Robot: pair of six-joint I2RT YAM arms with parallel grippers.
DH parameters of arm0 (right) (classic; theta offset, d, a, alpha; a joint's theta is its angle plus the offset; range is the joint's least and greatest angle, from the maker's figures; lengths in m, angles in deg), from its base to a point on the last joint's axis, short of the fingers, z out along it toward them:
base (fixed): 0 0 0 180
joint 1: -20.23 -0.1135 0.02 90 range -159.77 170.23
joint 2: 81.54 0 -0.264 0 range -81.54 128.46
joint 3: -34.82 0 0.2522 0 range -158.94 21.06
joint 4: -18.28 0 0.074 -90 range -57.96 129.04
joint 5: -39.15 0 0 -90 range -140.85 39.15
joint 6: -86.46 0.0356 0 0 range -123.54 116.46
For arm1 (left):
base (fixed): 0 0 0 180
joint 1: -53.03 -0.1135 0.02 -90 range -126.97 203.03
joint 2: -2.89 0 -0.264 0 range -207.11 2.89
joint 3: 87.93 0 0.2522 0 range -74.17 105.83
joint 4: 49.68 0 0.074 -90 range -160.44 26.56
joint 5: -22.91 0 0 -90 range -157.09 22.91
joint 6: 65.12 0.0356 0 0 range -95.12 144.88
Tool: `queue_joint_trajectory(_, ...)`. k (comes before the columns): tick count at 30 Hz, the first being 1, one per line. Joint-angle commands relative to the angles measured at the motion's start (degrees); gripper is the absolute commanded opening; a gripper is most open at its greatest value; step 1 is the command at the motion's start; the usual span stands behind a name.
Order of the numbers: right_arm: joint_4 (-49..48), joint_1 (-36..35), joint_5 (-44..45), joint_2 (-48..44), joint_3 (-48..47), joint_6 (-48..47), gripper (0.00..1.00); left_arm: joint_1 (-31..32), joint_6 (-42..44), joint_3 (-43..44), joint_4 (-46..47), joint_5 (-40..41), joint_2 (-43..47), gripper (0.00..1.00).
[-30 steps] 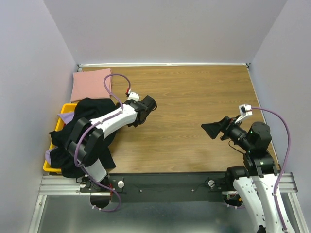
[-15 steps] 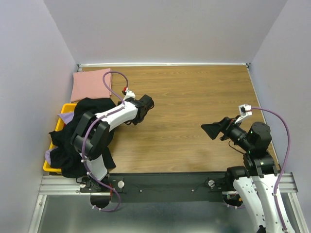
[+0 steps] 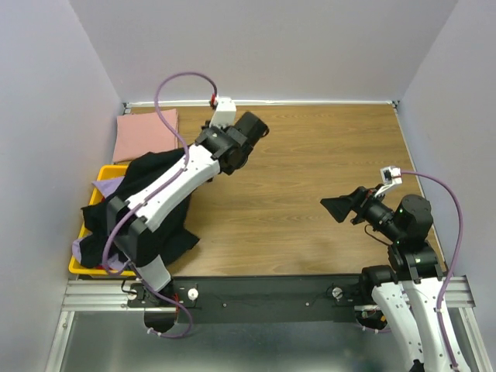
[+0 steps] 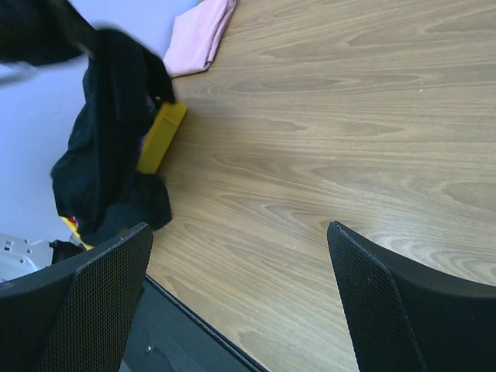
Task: Fold and stack the t-shirts
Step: Grab the tshirt from the pile, then move the tshirt to the center of the board
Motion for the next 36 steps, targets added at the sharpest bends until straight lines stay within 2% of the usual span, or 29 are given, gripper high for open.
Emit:
queue_joint_trajectory(1, -0.02, -0.28, -1.07, 0.18, -1.99, -0.62, 1.00, 2.62, 4.07, 13.37, 0.07, -0.86, 4.66, 0.00)
queue_joint_trajectory(4, 0.50, -0.37, -0.99, 0.35, -2.52, -0.80, 1.00, 2.80, 7.23, 23.82, 0.59, -2.09, 3.52, 0.00)
queue_joint_trajectory(9, 1.38, -0.37, 0.50, 0.70, -3.75, -1.76, 1.00, 4.29, 16.90, 34.39, 10.77, -10.87, 2.46, 0.00)
queue_joint_trajectory(14, 3.22, -0.37, 7.25, 0.79, -6.56, -3.34, 1.00, 7.98, 22.63, 44.14, 20.70, -27.99, -0.17, 0.00)
queue_joint_trajectory(15, 3.92, -0.29, 10.06, 0.53, -7.69, -4.22, 1.00, 9.46, 22.80, 44.59, 24.64, -33.07, -0.43, 0.00)
queue_joint_trajectory(20, 5.77, -0.37, 16.15, 0.00, -10.95, -6.59, 1.00, 14.56, 24.03, 45.65, 37.91, -47.16, -1.23, 0.00)
queue_joint_trajectory(24, 6.56, -0.29, 17.47, -0.44, -12.27, -8.00, 1.00, 16.86, 24.91, 45.13, 40.41, -50.78, -1.23, 0.00)
queue_joint_trajectory(27, 7.09, -0.28, 16.95, -0.70, -12.01, -7.92, 1.00, 16.86, 25.44, 38.73, 41.28, -47.55, 0.26, 0.00)
queue_joint_trajectory(30, 7.53, -0.29, 15.98, -0.96, -11.31, -7.57, 1.00, 16.69, 23.96, 28.81, 41.99, -40.96, 3.07, 0.39)
queue_joint_trajectory(31, 7.62, -0.28, 15.72, -1.14, -11.05, -7.39, 1.00, 15.38, 22.47, 25.65, 42.17, -36.07, 4.99, 0.60)
queue_joint_trajectory(32, 7.97, -0.28, 15.36, -1.23, -10.87, -7.48, 1.00, 14.24, 18.80, 18.92, 42.08, -34.28, 6.14, 0.66)
queue_joint_trajectory(33, 8.06, -0.37, 15.19, -1.32, -10.87, -7.30, 1.00, 12.74, 16.15, 15.28, 41.73, -33.04, 8.50, 0.68)
queue_joint_trajectory(34, 8.24, -0.37, 15.10, -1.40, -10.96, -7.21, 1.00, 8.64, 13.87, 11.68, 41.29, -32.77, 9.75, 0.68)
queue_joint_trajectory(35, 8.41, -0.29, 14.84, -1.49, -11.04, -7.21, 1.00, 6.95, 11.93, 4.24, 40.51, -32.59, 11.15, 0.68)
queue_joint_trajectory(36, 8.67, -0.28, 14.75, -1.58, -11.13, -7.21, 1.00, 5.19, 8.86, 0.60, 40.06, -32.07, 12.30, 0.70)
